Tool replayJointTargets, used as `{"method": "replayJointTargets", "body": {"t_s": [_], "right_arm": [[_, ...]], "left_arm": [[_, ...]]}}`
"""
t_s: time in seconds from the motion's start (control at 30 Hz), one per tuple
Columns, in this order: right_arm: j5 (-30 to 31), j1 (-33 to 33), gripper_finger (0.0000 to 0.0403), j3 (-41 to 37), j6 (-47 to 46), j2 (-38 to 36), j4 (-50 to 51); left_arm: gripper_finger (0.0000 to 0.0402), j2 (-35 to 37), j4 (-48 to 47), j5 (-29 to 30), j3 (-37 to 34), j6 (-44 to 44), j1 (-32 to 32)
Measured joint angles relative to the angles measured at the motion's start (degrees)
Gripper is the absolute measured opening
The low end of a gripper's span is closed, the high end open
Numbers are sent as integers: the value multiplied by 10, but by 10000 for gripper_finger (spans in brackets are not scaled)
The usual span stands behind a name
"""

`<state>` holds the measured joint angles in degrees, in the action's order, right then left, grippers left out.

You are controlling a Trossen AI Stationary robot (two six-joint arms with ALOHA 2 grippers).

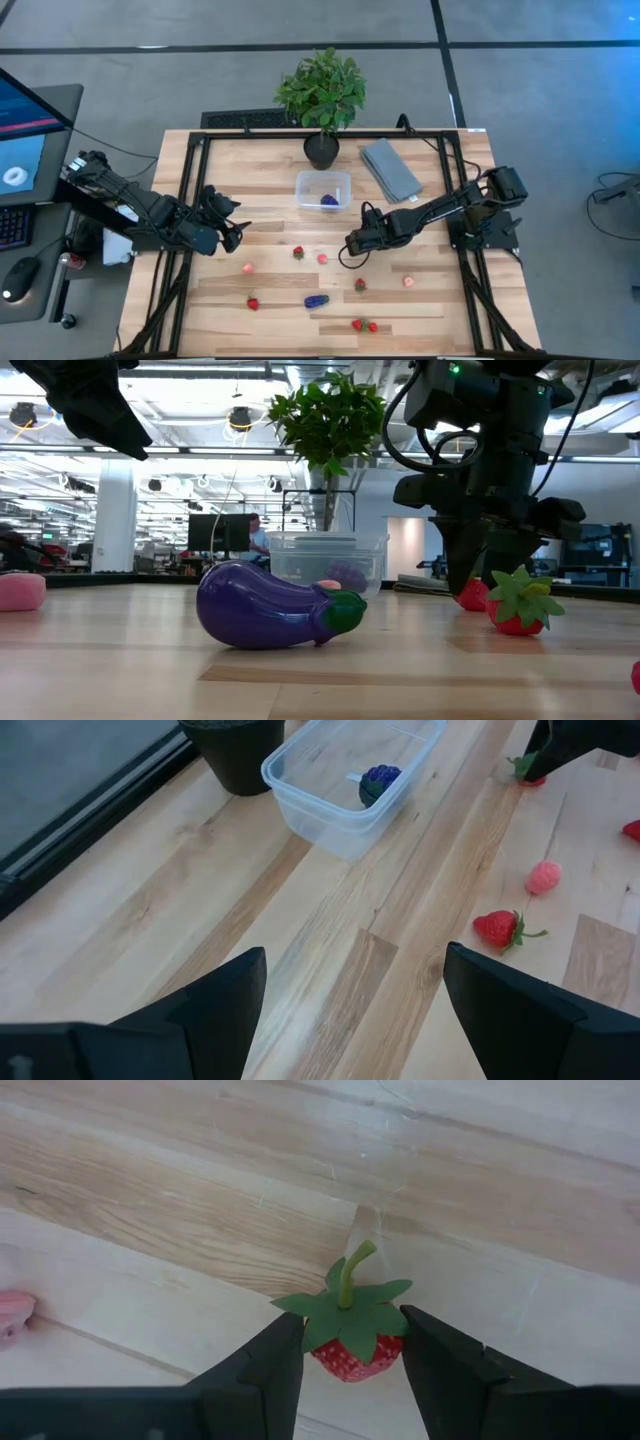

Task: Pick and placing Produce into tupperware
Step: Put the red strawberry into the transparent bin

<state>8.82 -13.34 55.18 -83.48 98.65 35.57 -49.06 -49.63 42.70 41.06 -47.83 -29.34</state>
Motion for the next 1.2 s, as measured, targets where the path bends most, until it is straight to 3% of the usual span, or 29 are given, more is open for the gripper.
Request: {"method": "replayJointTargets", "body": {"t_s": [1.2], "right_arm": [[-1, 0, 174, 0, 0, 0, -5]], "left_arm": [[294, 0, 0, 0, 0, 0, 0]]}}
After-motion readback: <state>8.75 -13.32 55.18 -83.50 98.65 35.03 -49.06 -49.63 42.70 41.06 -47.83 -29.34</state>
